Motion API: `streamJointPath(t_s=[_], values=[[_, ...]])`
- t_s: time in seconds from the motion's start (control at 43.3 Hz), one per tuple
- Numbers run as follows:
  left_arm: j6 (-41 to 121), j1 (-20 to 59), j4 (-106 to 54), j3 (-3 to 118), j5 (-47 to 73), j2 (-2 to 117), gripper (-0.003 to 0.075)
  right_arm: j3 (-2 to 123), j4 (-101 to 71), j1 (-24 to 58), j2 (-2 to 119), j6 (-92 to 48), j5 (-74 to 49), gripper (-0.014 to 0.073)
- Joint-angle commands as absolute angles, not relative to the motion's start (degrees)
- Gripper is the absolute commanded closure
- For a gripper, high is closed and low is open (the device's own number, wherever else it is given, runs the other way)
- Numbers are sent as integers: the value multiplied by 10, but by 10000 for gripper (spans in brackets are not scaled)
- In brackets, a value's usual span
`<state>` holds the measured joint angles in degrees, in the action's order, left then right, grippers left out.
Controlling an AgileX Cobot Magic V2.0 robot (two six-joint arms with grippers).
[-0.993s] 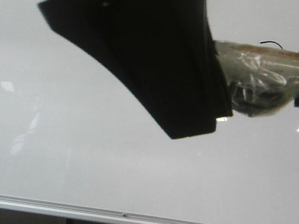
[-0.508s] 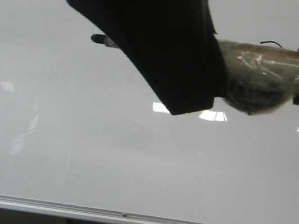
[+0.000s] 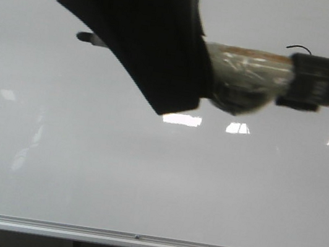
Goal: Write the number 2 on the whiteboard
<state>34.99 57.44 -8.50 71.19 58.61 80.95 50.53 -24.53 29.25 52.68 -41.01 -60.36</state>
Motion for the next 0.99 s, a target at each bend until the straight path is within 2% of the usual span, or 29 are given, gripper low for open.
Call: streamJointPath(t_s=[0.0, 0.139, 0.231, 0.393, 0.578, 0.716, 0.832, 0.97], values=[[280, 552, -28, 733, 582, 784, 734, 524, -209, 258, 491, -363, -591, 18], [129, 496, 84, 733, 582, 762, 734, 523, -163, 211, 449, -326, -591, 18], [18, 430, 142, 733, 583, 743, 734, 523, -160, 191, 430, -326, -591, 18], [-31, 311, 154, 689, 526, 686, 734, 522, -160, 179, 427, -326, -591, 18], [-107, 168, 154, 556, 316, 602, 734, 522, -162, 179, 427, -326, -591, 18], [-188, 78, 153, 464, 154, 589, 734, 522, -162, 179, 427, -326, -592, 18], [-213, 37, 152, 398, 10, 600, 734, 522, -162, 179, 427, -326, -593, 18], [-215, 28, 152, 352, -136, 639, 734, 522, -162, 179, 427, -326, -593, 18]])
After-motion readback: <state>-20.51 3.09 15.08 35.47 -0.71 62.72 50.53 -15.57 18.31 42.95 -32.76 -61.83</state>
